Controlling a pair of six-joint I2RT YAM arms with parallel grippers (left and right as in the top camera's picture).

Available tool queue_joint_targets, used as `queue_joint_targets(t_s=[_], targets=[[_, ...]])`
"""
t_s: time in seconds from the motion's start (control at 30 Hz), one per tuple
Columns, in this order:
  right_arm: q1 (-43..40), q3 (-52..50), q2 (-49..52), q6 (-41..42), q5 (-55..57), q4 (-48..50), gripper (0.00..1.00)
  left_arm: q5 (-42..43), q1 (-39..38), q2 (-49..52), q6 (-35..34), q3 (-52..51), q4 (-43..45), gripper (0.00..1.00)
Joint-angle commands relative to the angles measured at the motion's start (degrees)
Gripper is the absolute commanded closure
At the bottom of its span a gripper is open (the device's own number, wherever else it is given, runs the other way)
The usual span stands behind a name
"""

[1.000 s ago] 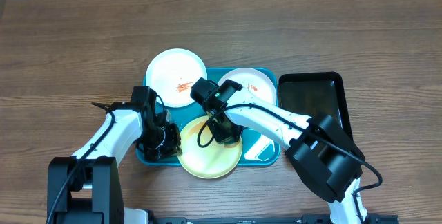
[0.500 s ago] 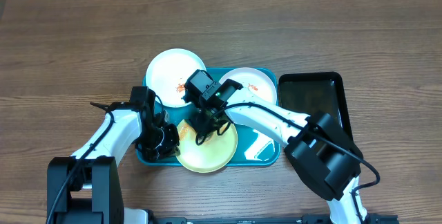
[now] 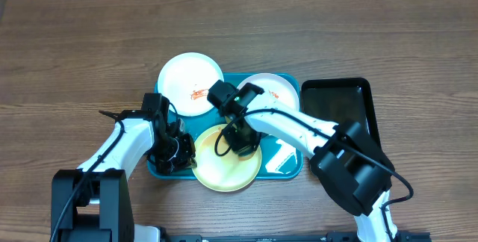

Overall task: Clean dirty plates on tray and stack at the side
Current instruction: 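Scrub the yellow plate surface with the sponge in the right gripper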

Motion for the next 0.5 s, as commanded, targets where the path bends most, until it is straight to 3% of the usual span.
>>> queue_joint_targets(t_s=[0.0, 0.17, 0.47], targets=[[-3.1, 1.9, -2.1, 0.4, 10.1, 0.2, 0.96, -3.7, 0.2, 0.6, -0.4, -1.1, 0.1, 0.96], [-4.7, 0.4, -1.9, -4.5, 0.2, 2.3, 0.96, -3.7, 0.2, 0.6, -0.4, -1.1, 0.1, 0.96], [-1.8, -3.4, -1.4, -6.4, -7.3, 10.5, 0.96, -3.7, 0.2, 0.6, -0.4, -1.1, 0.0, 0.96]])
